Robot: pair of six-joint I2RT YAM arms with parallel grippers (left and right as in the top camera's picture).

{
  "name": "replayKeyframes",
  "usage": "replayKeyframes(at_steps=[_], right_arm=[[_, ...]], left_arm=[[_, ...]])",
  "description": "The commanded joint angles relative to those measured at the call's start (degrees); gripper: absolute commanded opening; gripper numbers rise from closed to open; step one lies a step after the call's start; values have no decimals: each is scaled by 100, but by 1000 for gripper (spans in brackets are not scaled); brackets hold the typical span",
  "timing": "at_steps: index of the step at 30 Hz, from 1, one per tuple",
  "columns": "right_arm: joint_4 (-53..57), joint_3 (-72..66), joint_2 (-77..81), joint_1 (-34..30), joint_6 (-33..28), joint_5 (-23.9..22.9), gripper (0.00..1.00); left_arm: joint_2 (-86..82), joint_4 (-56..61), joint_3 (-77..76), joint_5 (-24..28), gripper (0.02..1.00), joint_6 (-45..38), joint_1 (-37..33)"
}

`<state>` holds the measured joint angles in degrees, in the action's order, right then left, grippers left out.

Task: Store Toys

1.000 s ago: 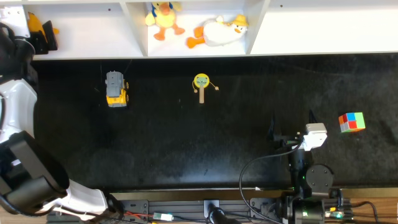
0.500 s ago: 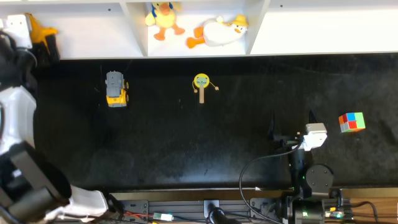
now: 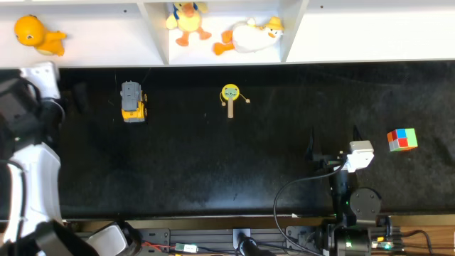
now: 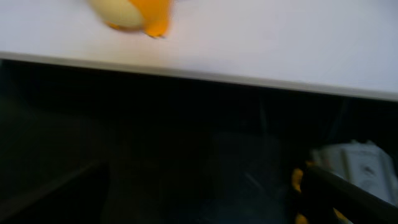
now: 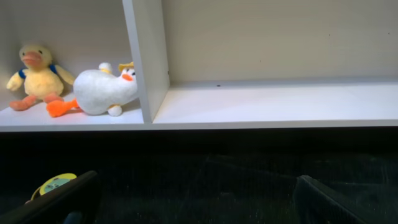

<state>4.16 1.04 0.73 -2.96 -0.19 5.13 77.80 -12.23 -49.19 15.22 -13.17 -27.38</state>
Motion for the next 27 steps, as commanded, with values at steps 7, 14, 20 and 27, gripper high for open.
replayKeyframes(at_steps=[7, 14, 20, 27], right_arm=[[-22, -76, -52, -17, 22, 39, 993], [-22, -79, -52, -17, 22, 39, 996], [-22, -76, -52, -17, 22, 39, 996], [-22, -76, -52, -17, 22, 37, 993]], left_arm=[[-1069, -1456, 319, -107, 998, 667, 831], [-1172, -1786, 319, -479, 998, 1023, 1670], [-802, -1613, 319, -662, 1000, 1220, 2100], [-212, -1266, 319, -1152, 996, 1388, 2455]])
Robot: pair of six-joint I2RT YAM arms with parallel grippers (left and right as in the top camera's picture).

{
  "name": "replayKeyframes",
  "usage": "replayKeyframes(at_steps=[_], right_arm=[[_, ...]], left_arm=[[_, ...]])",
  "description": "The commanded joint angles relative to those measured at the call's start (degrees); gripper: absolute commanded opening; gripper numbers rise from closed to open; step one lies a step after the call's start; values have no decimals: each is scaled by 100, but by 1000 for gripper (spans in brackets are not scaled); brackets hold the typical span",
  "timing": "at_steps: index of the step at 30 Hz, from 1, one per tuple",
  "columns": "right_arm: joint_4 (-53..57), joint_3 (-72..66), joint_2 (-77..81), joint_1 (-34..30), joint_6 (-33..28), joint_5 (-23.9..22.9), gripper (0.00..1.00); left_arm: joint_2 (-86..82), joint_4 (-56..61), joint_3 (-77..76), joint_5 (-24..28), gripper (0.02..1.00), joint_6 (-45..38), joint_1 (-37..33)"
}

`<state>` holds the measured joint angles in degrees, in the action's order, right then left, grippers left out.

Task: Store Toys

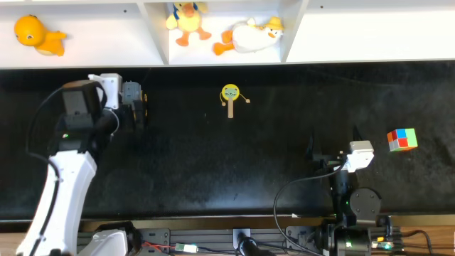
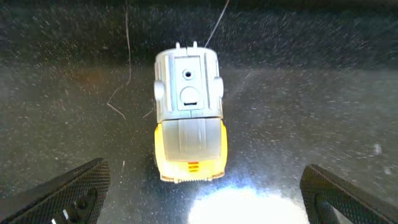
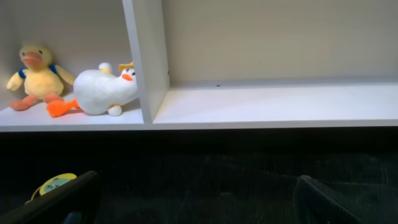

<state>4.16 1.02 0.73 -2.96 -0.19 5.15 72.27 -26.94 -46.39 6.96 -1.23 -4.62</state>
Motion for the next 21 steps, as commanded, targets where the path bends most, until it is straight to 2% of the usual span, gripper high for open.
replayKeyframes(at_steps=[1, 5, 21], right_arm=[[-22, -76, -52, -17, 22, 37, 993], [-22, -74, -52, -17, 22, 35, 996], [-22, -76, -52, -17, 22, 35, 996]], left_arm=[[494, 326, 39, -354, 996, 201, 214], [728, 437, 39, -715, 982, 470, 212], [1154, 673, 39, -704, 958, 479, 212]])
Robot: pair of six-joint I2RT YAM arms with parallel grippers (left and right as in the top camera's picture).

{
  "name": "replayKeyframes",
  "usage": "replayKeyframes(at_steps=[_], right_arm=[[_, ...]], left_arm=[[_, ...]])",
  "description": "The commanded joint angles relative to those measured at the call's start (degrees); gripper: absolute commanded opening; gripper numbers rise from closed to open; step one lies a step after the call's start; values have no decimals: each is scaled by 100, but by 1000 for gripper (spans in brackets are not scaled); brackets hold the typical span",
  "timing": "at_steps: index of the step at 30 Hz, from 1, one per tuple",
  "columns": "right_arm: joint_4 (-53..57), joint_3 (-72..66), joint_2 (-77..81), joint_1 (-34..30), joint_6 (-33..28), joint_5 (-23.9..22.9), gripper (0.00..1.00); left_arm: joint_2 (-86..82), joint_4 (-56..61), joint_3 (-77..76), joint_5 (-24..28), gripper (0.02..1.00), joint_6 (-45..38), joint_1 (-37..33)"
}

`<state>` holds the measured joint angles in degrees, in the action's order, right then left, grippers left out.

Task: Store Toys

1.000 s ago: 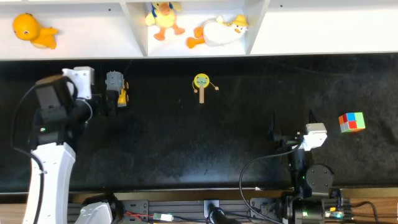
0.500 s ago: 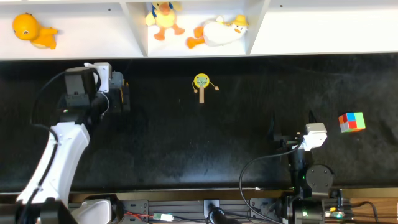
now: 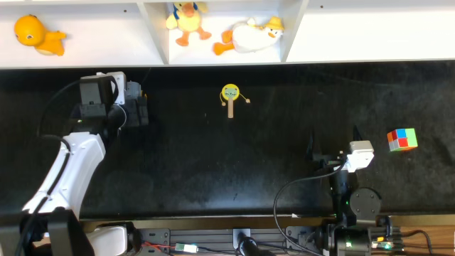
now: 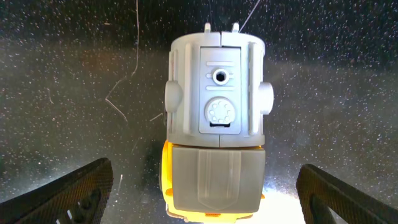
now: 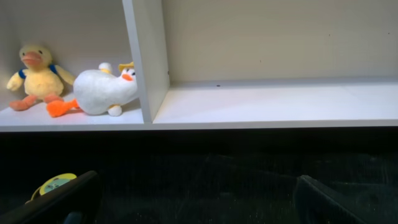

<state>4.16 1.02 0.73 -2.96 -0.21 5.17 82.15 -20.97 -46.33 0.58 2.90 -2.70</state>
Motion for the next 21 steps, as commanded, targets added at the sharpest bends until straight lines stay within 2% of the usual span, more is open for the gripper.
replayKeyframes(at_steps=[1, 3, 5, 6, 8, 10, 12, 17, 21], right_arm=[[-22, -74, -52, -17, 24, 35, 996], [-22, -74, -52, -17, 24, 35, 996], [-22, -76, -52, -17, 24, 35, 996], [-22, -74, -52, -17, 24, 35, 996], [-22, -74, -52, -17, 24, 35, 996], [-22, -76, -52, -17, 24, 35, 993], [-22, -74, -52, -17, 24, 35, 996], [-22, -76, -52, -17, 24, 35, 996], [-22, -76, -52, -17, 24, 33, 996]], left_arm=[[208, 103, 33, -66, 958, 66, 20], [280, 164, 33, -63, 947, 72, 20], [313, 201, 33, -68, 886, 157, 20], [313, 227, 33, -66, 840, 173, 20], [313, 273, 33, -66, 684, 177, 20], [313, 317, 33, -66, 608, 177, 20], [313, 328, 33, -66, 588, 177, 20], [313, 328, 33, -66, 461, 175, 20], [304, 334, 33, -68, 411, 173, 20]])
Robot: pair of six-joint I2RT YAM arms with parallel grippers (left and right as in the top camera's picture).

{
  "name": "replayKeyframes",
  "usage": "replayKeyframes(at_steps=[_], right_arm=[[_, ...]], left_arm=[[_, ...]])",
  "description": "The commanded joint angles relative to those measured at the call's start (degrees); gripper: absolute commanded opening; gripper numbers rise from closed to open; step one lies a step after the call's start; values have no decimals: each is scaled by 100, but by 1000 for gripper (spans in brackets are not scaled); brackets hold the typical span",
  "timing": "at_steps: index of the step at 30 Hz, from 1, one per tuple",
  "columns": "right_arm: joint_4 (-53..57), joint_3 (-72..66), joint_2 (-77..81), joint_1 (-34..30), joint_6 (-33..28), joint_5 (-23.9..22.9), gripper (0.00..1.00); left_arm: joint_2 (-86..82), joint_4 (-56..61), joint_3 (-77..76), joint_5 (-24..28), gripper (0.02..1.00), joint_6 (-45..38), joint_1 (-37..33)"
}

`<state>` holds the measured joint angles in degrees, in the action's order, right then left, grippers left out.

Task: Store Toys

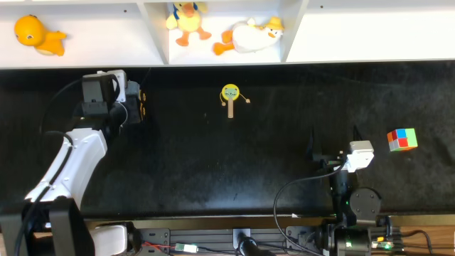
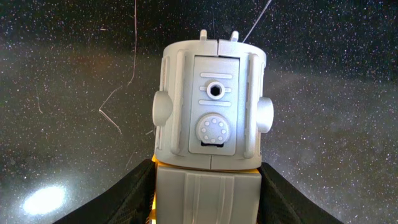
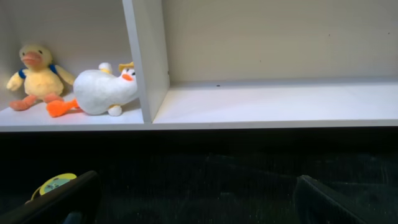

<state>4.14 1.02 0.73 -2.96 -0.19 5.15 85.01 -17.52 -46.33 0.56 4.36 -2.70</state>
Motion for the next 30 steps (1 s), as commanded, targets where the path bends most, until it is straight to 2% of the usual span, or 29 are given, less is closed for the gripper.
replayKeyframes(at_steps=[1, 4, 21, 30], right_arm=[[-20, -74, -52, -17, 22, 37, 996], [-20, -74, -52, -17, 22, 37, 996], [-20, -74, -52, -17, 22, 35, 996], [-20, -76, -52, -17, 22, 37, 996]], left_arm=[[-2, -11, 33, -66, 408, 26, 22], [-212, -15, 33, -68, 371, 22, 22], [-1403, -9, 33, -66, 325, 28, 20], [-1252, 664, -39, -44, 314, 48, 20]])
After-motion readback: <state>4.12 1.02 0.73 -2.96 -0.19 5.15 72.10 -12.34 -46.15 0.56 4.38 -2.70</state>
